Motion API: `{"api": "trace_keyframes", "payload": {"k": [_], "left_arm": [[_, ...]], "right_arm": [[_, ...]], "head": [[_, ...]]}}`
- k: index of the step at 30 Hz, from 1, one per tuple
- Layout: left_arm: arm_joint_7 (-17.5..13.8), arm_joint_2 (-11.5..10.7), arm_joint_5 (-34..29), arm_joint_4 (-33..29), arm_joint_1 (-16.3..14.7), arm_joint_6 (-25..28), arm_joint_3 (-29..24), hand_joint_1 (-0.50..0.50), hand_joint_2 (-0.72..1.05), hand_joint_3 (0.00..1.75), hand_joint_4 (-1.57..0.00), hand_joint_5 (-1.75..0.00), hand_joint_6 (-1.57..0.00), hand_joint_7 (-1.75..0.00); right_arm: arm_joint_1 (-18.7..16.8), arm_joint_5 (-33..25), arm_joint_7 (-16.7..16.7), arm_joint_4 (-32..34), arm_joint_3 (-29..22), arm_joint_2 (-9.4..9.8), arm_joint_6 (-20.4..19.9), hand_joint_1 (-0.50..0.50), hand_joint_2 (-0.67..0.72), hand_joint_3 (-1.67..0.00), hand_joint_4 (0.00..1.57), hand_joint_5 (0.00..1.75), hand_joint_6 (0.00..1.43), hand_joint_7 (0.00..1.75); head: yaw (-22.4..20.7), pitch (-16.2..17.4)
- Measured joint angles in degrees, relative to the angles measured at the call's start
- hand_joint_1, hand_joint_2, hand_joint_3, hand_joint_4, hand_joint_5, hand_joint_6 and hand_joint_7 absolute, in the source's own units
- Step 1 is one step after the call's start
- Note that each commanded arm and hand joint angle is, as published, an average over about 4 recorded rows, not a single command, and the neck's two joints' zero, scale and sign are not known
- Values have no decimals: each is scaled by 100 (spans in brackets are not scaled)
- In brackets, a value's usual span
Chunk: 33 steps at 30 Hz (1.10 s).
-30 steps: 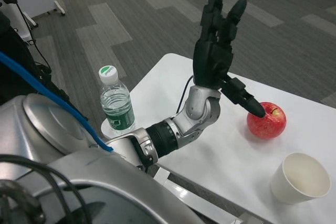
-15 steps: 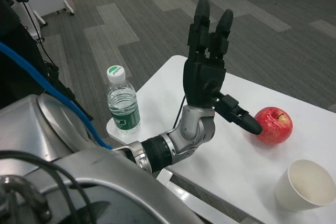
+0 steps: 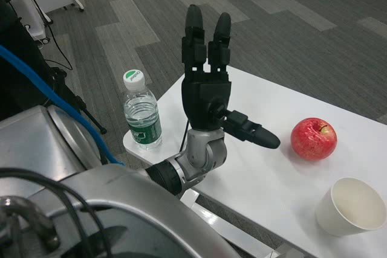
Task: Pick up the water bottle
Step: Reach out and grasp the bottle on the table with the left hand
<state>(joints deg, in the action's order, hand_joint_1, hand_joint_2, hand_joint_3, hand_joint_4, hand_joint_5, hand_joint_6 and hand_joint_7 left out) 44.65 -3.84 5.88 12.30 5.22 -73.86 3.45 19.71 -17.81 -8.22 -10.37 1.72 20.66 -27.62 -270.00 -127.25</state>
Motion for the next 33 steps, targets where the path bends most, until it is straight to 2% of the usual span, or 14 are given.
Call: {"api": "trace_keyframes", "payload": {"k": [9,14,18,24,30,33], "left_arm": [[65,259,155,-28,-384,-383,-392,-50,-19,9,0,-31,0,0],[81,323,238,-116,-534,-557,-657,-50,-19,9,0,-31,0,0],[82,337,268,-117,-587,-691,-779,-50,-19,9,0,-31,0,0],[83,379,376,-139,-629,-769,-990,-50,-19,9,0,-31,0,0],[84,404,404,-241,-658,-775,-1094,-50,-10,9,0,-31,0,0],[84,441,436,-301,-666,-798,-1170,-50,-10,9,0,-38,0,0]], "right_arm": [[87,-32,-187,-303,157,39,-144,-42,49,0,0,0,0,0],[166,-36,-239,-450,189,79,-222,-42,53,0,0,0,0,0],[176,-36,-244,-533,193,106,-225,-42,50,0,0,0,0,0],[177,-48,-246,-552,194,116,-225,-42,53,0,0,0,0,0],[177,-58,-246,-560,195,137,-226,-42,53,0,0,0,0,0],[177,-65,-246,-566,195,146,-226,-42,53,0,0,0,0,0]], "head": [[0,-46],[0,-156],[12,-251],[28,-322],[21,-345],[16,-356]]}}
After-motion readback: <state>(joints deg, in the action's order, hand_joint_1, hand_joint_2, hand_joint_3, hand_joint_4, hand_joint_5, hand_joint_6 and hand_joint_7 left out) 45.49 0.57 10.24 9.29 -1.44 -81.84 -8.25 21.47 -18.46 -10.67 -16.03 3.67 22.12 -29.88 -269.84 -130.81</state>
